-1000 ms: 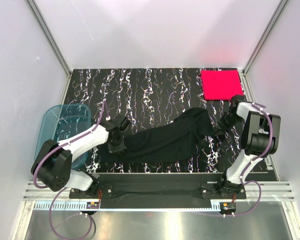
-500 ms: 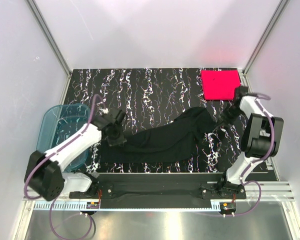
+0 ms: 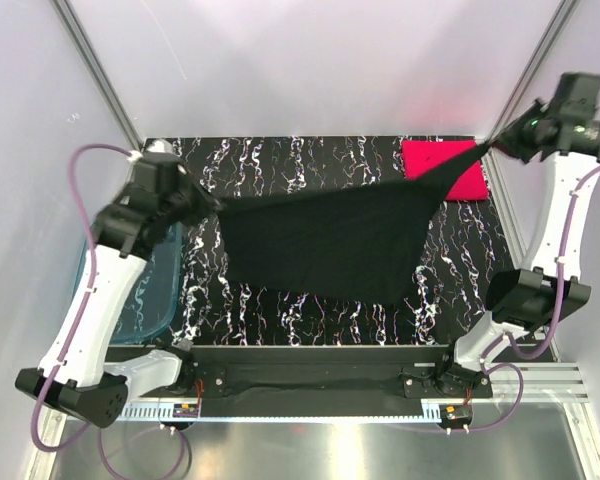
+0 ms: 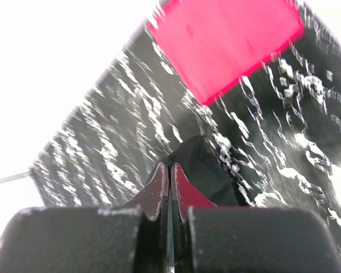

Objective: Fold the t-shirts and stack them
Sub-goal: Flatten the tshirt out

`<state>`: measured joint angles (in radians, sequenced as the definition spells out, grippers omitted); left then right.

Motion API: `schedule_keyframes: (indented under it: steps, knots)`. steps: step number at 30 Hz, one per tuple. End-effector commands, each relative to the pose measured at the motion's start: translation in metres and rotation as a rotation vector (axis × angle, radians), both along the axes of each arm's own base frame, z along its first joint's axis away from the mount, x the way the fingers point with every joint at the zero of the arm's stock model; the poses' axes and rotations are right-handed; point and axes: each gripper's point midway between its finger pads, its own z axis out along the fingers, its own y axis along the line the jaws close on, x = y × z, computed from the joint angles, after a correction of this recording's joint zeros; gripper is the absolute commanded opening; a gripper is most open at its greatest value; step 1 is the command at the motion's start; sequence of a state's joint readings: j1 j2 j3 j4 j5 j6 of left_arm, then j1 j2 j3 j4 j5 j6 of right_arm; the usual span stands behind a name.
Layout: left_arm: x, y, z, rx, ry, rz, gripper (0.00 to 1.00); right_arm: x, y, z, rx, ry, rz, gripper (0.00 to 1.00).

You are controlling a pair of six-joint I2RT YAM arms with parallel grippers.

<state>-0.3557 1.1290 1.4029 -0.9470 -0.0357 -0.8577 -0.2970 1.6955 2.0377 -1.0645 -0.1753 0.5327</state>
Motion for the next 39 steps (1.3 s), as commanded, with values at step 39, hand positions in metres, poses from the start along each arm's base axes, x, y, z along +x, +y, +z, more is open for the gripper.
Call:
schedule_keyframes:
  steps: [39]
  knots:
    - [0.194, 0.113, 0.33, -0.573, -0.964, -0.049, 0.0, 0.023, 0.001, 0.328, 0.06, -1.11, 0.058, 0.0]
